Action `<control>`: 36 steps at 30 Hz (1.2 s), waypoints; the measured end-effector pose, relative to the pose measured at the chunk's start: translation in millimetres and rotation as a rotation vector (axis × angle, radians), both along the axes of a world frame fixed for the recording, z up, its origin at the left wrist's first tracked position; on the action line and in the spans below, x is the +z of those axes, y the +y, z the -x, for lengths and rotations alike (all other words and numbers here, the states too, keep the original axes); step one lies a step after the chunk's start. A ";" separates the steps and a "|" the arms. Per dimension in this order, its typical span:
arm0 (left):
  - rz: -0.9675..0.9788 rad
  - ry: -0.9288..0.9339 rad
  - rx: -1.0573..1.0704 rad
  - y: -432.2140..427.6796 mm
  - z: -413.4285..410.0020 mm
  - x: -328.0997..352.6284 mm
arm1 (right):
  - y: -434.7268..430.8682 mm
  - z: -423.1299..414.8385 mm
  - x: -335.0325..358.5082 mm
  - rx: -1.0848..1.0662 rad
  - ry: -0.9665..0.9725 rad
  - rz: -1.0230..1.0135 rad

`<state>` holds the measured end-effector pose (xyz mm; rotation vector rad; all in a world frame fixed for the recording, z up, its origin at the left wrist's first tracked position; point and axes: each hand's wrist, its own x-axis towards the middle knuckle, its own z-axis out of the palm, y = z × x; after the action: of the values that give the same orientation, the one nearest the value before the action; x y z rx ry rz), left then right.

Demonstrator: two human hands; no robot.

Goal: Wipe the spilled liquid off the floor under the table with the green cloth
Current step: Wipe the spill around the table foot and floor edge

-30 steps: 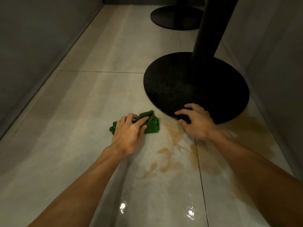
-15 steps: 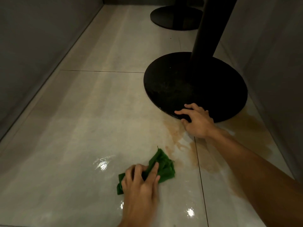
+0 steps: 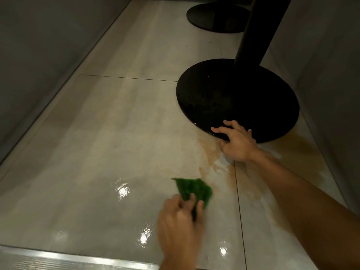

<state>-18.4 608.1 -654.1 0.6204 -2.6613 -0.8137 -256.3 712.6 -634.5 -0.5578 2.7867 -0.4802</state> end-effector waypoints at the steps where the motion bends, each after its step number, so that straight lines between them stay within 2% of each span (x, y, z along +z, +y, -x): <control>1: -0.003 0.016 -0.072 17.0 -0.6 0.2 | 0.4 0.0 0.5 0.005 -0.003 -0.004; 5: -0.032 0.006 -0.144 44.4 -3.3 -1.1 | -0.2 -0.9 2.5 0.007 0.006 -0.023; 7: -0.063 0.070 -0.130 37.0 -5.5 -5.3 | -1.0 -1.0 1.9 0.009 0.001 -0.016; 11: -0.127 0.226 0.034 -9.6 -6.0 -6.2 | 0.8 -1.8 1.4 0.007 0.000 -0.013; 15: 0.014 0.131 0.213 -73.3 20.9 -4.3 | -0.7 -3.2 1.7 0.005 -0.009 -0.007; 17: -0.004 0.082 0.222 -83.8 43.2 -6.4 | -0.4 -3.5 2.0 0.002 -0.013 -0.007; 21: -0.046 0.109 0.052 -47.8 59.7 -10.6 | -0.9 -2.5 1.8 0.006 -0.026 -0.021; 25: -0.007 0.118 -0.233 7.1 39.3 -10.3 | 0.3 -0.1 1.5 0.019 -0.041 -0.035; 27: 0.024 0.119 -0.391 16.2 22.9 -11.5 | 1.5 -0.7 1.6 0.021 -0.043 -0.032; 29: 0.021 0.093 -0.439 7.4 9.8 -14.1 | 2.1 -1.6 1.6 0.030 -0.042 -0.027; 33: -0.045 0.118 -0.179 -44.0 20.2 -22.8 | 3.8 -3.5 -3.4 0.047 -0.021 -0.031; 36: -0.020 0.055 -0.052 -67.2 48.5 -19.5 | 6.5 -8.9 -9.2 0.058 0.002 -0.043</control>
<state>-66.9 540.9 -673.7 0.5275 -2.6322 -0.8594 -247.4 719.1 -643.6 -0.6281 2.7674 -0.4070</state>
